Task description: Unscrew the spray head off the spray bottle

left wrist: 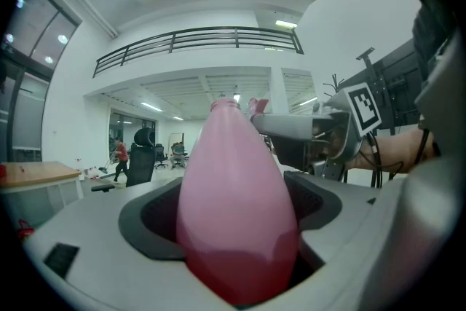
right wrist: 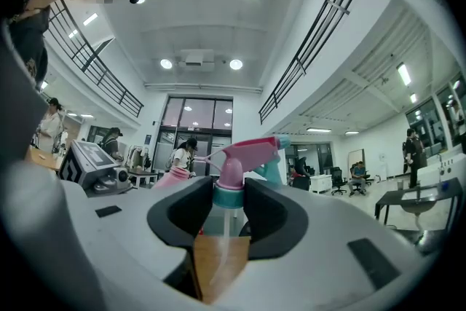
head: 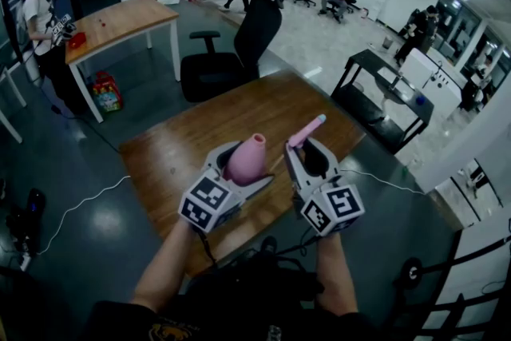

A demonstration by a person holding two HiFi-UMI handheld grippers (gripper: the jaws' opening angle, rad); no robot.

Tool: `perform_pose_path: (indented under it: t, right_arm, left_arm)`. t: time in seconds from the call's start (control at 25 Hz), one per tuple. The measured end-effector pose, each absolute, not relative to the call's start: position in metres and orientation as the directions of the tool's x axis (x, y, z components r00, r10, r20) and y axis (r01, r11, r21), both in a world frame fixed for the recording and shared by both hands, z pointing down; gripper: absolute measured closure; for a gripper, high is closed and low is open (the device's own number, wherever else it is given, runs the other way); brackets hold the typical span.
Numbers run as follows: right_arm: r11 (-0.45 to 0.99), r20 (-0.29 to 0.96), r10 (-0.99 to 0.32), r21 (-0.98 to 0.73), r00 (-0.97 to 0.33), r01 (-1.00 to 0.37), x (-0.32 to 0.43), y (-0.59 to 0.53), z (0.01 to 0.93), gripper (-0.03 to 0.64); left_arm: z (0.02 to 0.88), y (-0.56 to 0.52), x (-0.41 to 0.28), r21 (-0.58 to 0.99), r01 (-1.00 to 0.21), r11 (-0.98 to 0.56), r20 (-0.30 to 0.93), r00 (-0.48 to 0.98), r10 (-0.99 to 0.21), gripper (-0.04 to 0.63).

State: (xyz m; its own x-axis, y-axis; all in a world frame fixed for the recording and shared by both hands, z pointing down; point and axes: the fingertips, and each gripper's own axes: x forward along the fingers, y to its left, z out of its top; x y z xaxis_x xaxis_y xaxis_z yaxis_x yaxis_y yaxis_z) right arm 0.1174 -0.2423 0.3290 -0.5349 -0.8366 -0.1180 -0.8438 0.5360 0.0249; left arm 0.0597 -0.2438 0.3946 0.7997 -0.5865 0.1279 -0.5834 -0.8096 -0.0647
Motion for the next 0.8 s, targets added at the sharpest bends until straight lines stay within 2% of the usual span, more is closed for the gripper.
perform_pose_path:
  t: [0.8]
  right_arm:
    - [0.515, -0.114, -0.850, 0.028, -0.515, -0.856, 0.1206, -0.2464, 0.3253, 0.480]
  left_arm:
    - [0.3943, -0.2450, 0.0597, -0.065, -0.582, -0.810, 0.131, 0.800, -0.586, 0.164]
